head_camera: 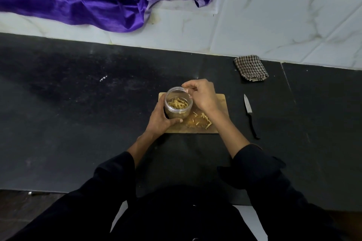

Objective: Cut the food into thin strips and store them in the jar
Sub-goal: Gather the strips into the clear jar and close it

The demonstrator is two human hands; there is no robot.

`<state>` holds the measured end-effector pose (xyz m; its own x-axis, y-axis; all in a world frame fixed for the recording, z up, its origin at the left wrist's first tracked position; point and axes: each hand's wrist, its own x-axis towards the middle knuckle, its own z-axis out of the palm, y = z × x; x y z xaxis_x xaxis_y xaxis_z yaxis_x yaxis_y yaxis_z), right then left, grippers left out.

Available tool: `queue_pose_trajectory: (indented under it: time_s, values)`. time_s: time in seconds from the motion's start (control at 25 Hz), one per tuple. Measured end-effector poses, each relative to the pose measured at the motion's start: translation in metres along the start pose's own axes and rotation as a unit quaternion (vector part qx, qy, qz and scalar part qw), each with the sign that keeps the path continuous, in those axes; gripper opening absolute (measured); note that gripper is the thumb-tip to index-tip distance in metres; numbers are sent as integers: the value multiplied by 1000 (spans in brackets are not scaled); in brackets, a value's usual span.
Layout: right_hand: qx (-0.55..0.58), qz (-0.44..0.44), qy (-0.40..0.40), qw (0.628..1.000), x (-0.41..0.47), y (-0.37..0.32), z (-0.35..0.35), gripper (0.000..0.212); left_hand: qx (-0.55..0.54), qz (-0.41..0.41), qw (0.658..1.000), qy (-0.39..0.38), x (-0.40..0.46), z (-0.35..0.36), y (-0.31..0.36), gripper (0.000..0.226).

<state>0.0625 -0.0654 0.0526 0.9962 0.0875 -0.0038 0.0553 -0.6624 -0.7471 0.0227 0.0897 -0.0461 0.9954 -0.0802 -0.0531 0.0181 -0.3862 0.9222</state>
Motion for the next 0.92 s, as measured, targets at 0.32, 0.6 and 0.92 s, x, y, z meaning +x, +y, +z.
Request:
queue_pose_trajectory:
  time_s: [0.32,0.6,0.92]
  values:
    - [-76,123,23,989,-22,85,-24,36,-1,4,1000,3,1,-1,-1,96]
    - [-272,126,-1,954,-59,94,14,41,10,5,1000,7,-1,-1,1,99]
    - [-209,92,20,973,-36,87,5,41,4,1,1000,5,0,-1,0,99]
